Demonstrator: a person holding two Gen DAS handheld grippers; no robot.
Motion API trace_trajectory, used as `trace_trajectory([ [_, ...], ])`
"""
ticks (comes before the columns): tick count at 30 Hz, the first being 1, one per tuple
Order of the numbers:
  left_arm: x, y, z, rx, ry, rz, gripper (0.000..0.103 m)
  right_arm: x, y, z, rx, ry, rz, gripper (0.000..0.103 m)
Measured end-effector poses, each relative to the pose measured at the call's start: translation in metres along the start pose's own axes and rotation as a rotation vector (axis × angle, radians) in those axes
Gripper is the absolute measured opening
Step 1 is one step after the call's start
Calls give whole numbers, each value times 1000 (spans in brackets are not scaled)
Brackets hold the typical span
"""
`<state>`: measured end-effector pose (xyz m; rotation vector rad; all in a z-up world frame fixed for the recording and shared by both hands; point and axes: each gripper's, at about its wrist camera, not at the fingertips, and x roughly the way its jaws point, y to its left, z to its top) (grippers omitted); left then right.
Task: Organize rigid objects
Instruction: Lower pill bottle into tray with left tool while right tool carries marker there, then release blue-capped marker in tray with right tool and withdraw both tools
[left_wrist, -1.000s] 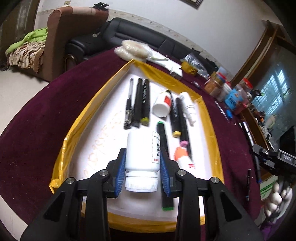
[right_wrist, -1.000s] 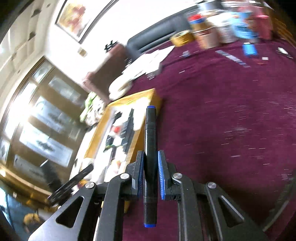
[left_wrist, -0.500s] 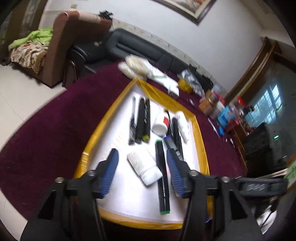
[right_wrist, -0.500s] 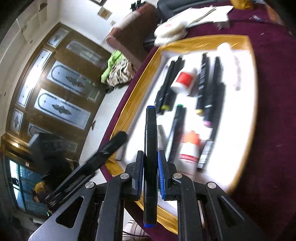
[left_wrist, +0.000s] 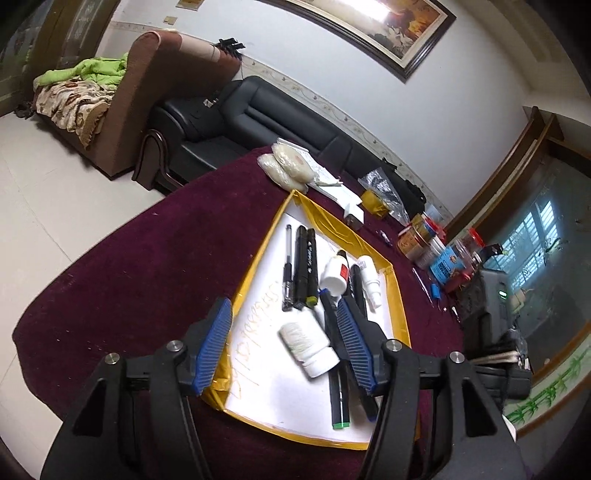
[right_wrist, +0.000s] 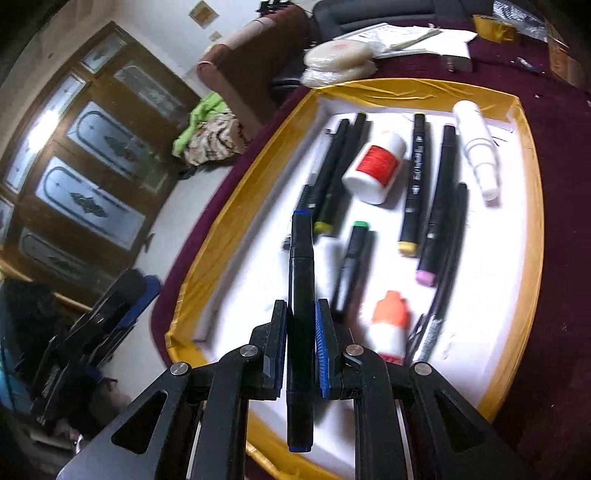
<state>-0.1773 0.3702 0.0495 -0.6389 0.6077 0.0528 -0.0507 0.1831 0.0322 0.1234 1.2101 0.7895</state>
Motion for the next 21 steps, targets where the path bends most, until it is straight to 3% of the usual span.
trace_trajectory([
  [7,-2,-7,0,22,3,-2,59,15,11,1,17,56,60,14],
  [11,-2,-8,-1,23,10,7,61,22,3,1,87,85,105,15],
  [14,-3,-11,-2,34,11,15,62,11,-3,0,79,52,83,25],
  [17,-3,-17,-2,55,12,26,66,-7,-16,-4,75,17,82,26],
  [21,2,-35,-7,110,25,45,67,-38,-28,-10,23,-73,-2,28],
])
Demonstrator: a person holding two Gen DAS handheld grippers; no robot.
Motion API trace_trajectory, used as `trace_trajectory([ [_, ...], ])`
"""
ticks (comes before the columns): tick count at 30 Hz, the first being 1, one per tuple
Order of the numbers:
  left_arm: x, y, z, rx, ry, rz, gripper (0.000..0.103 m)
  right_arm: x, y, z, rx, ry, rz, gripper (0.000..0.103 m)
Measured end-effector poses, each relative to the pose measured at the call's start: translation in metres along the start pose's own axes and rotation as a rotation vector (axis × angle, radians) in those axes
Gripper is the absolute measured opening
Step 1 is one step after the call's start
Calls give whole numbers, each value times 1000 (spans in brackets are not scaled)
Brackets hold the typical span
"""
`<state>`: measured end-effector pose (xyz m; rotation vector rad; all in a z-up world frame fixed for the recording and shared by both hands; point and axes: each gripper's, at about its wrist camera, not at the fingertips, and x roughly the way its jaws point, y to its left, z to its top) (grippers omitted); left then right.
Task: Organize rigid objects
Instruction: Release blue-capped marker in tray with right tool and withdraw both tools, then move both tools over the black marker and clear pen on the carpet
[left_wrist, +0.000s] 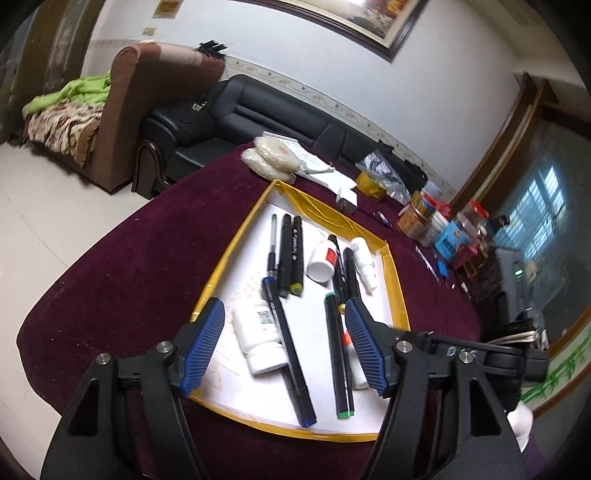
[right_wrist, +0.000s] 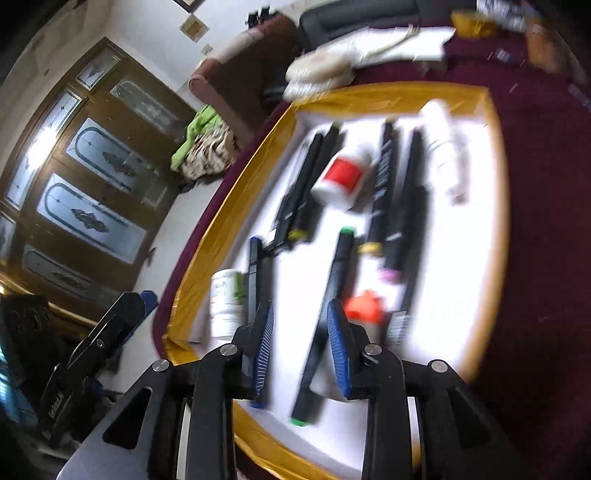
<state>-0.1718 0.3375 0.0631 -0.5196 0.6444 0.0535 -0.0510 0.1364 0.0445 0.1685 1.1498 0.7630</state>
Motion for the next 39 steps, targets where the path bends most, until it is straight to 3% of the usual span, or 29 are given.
trace_trajectory([
  [4,1,-25,-5,89,-5,38,67,-30,-1,-5,-78,-116,-134,40],
  [10,4,-52,-10,142,4,42,67,-78,-3,-17,-246,-359,-536,61],
  [12,7,-62,-11,157,15,43,67,-90,-9,-16,-249,-403,-593,63],
  [26,28,-137,-36,286,102,0,67,-141,-87,-36,-82,-432,-646,64],
  [39,42,-171,-50,355,149,4,67,-156,-120,-45,-19,-436,-659,64],
])
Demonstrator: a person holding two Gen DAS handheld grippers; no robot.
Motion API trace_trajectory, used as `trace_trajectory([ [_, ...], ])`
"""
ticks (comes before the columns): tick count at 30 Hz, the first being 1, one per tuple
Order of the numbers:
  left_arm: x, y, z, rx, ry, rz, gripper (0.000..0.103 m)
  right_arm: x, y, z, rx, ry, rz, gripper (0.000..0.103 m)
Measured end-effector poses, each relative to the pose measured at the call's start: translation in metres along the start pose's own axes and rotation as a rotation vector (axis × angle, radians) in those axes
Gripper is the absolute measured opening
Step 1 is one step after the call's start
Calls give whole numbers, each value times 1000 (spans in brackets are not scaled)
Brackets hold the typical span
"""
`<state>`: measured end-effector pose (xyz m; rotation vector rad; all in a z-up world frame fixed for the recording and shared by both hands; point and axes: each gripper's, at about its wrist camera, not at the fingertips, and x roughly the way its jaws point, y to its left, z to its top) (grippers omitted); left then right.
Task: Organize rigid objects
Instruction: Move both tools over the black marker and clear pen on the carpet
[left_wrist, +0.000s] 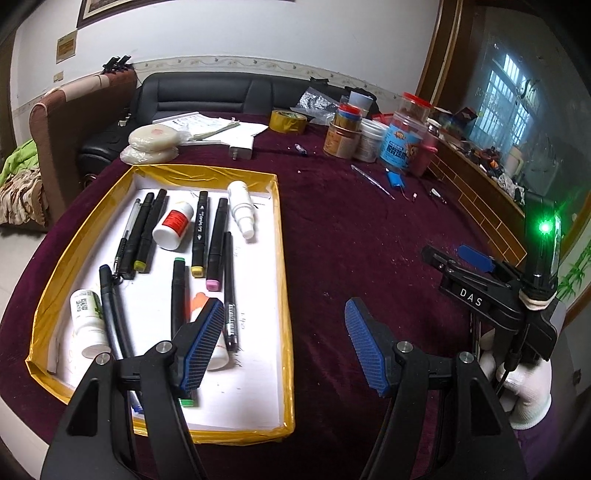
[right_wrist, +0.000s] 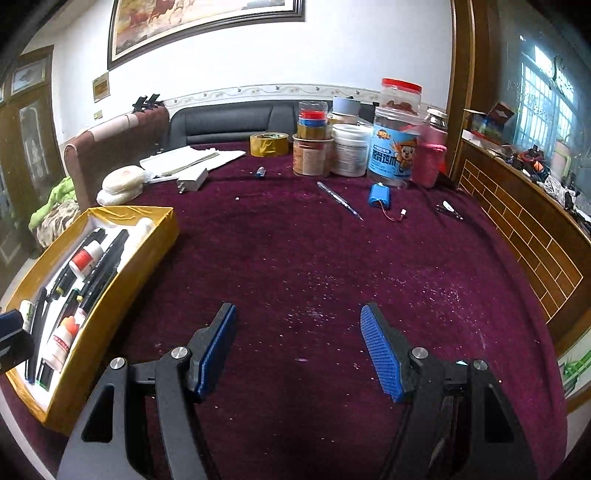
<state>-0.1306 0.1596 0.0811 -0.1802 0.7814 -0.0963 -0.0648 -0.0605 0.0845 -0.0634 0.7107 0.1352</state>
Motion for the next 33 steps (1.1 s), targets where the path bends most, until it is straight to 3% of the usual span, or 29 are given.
trace_trajectory([
  [11,15,-29,-2,53,50,-25,67,2,-37,-8,52,15,-7,63],
  [21,37,-71,-4,138,113,-98,67,-11,-179,-50,333,135,-9,64],
  [26,52,-94,-10,161,177,-155,67,-11,-182,-69,296,199,-6,64],
  [33,51,-109,-17,201,197,-160,67,0,-152,-70,200,230,-54,64],
])
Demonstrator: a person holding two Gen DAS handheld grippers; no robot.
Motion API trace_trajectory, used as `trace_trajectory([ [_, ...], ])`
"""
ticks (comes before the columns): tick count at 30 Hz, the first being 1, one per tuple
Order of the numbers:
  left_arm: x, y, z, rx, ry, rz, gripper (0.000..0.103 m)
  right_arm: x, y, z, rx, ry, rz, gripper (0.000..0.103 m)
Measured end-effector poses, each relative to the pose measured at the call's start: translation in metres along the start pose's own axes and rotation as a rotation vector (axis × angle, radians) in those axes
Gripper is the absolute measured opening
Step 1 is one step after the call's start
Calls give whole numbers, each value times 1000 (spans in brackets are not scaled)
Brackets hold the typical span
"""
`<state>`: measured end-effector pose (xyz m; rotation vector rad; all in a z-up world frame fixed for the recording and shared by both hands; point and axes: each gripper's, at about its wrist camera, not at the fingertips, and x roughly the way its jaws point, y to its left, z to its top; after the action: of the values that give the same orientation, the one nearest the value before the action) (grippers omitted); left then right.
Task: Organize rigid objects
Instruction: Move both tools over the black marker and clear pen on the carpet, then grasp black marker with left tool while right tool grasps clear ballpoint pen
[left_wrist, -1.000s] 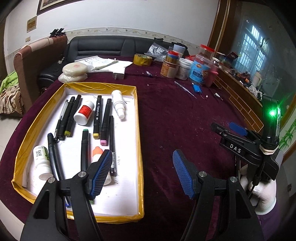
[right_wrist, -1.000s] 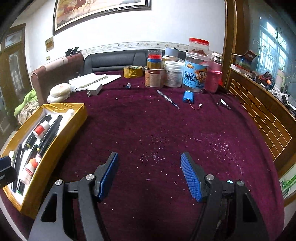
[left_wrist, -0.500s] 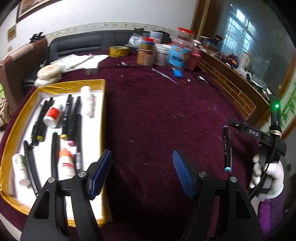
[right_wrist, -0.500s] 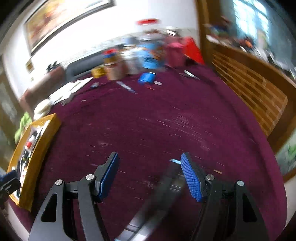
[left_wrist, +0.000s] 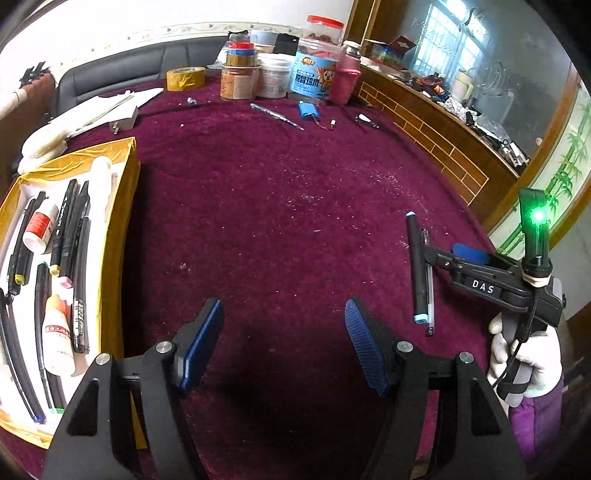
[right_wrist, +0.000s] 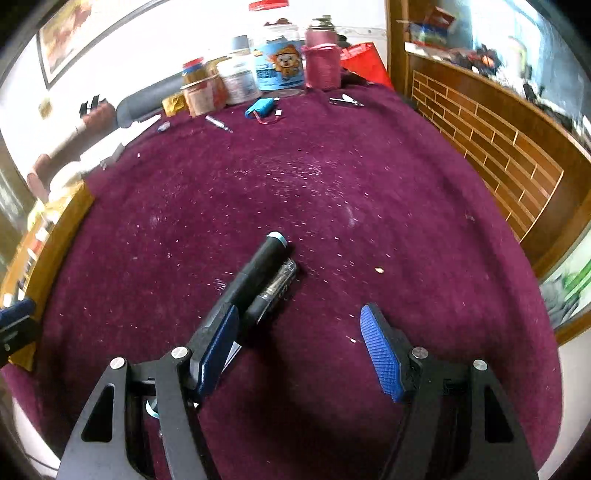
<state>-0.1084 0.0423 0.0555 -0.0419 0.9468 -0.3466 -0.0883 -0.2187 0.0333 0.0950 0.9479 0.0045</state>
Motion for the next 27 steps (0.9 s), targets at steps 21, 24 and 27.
trace_trajectory([
  [21,23,-18,3,24,65,19,67,11,43,-1,-178,23,-34,63],
  [24,26,-20,3,27,74,21,67,12,41,-1,-168,28,-23,63],
  [27,30,-24,3,32,82,21,67,12,40,0,-162,31,-15,64],
])
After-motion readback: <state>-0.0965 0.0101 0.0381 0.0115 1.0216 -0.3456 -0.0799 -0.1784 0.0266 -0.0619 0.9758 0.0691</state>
